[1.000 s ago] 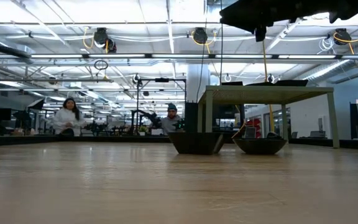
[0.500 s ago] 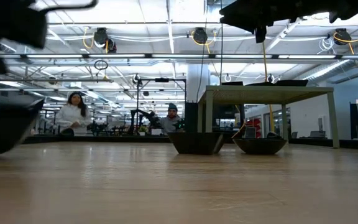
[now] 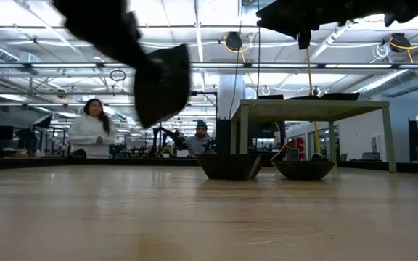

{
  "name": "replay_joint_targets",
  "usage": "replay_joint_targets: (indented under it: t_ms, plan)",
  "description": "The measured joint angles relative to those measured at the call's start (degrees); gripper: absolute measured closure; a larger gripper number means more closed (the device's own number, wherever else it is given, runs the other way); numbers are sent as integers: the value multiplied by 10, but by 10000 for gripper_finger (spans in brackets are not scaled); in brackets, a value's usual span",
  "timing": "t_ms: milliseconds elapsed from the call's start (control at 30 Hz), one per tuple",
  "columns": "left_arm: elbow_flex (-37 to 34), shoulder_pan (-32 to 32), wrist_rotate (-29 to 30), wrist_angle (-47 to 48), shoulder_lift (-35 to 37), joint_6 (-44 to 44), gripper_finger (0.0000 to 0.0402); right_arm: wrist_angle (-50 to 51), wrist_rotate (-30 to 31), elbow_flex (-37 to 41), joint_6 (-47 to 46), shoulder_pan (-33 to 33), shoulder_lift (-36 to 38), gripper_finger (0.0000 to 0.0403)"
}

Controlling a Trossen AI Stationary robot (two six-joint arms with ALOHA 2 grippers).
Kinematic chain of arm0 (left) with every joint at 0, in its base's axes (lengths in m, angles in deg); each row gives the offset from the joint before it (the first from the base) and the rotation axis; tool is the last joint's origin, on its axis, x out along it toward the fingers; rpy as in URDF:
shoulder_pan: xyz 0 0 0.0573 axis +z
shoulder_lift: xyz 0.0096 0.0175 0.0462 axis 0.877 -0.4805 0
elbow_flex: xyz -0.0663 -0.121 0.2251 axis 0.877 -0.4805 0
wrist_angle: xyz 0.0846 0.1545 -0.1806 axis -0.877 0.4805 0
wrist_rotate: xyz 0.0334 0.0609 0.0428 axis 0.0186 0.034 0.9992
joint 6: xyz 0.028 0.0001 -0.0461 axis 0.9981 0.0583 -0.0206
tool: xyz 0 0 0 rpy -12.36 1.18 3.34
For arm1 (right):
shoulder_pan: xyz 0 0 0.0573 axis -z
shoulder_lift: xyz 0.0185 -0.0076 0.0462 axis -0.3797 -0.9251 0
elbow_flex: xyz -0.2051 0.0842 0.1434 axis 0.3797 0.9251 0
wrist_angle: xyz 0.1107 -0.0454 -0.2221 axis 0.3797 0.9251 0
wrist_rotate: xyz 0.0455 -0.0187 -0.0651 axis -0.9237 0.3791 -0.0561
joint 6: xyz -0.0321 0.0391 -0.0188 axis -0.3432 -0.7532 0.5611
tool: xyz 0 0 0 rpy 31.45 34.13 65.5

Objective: Pick & Place Mini shaped plates
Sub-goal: Move the bottom leaf-shaped plate to the center of the table

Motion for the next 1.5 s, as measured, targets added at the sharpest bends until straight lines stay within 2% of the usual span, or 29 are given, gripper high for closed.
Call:
replay_joint_targets:
  t_ms: [200, 400, 500, 700, 867, 1000, 1267, 1400, 1500]
  plan:
    - [0, 84, -1, -141, -22, 101, 381, 0, 0, 0, 0, 0, 0, 309]
    - [1, 142, -64, -310, -73, 115, 381, 0, 0, 0, 7, 0, 0, 310]
    - [1, 152, -86, -352, -98, 115, 381, 2, 1, 0, 29, 0, 0, 310]
    - [70, 152, -139, -319, -172, 137, 381, 4, 2, 0, 51, 6, 0, 309]
    - [166, 150, -154, -195, -219, 213, 381, 5, 3, 0, 47, 18, 0, 309]
    - [211, 156, -157, -127, -234, 264, 381, 14, 2, 0, 47, 30, 0, 309]
    - [215, 161, -178, -74, -234, 295, 381, 31, 2, 0, 45, 53, 0, 309]
    - [215, 161, -218, -85, -234, 306, 381, 30, 2, 0, 45, 61, 0, 309]
    - [215, 154, -239, -103, -234, 348, 381, 29, 2, 0, 45, 65, 0, 309]
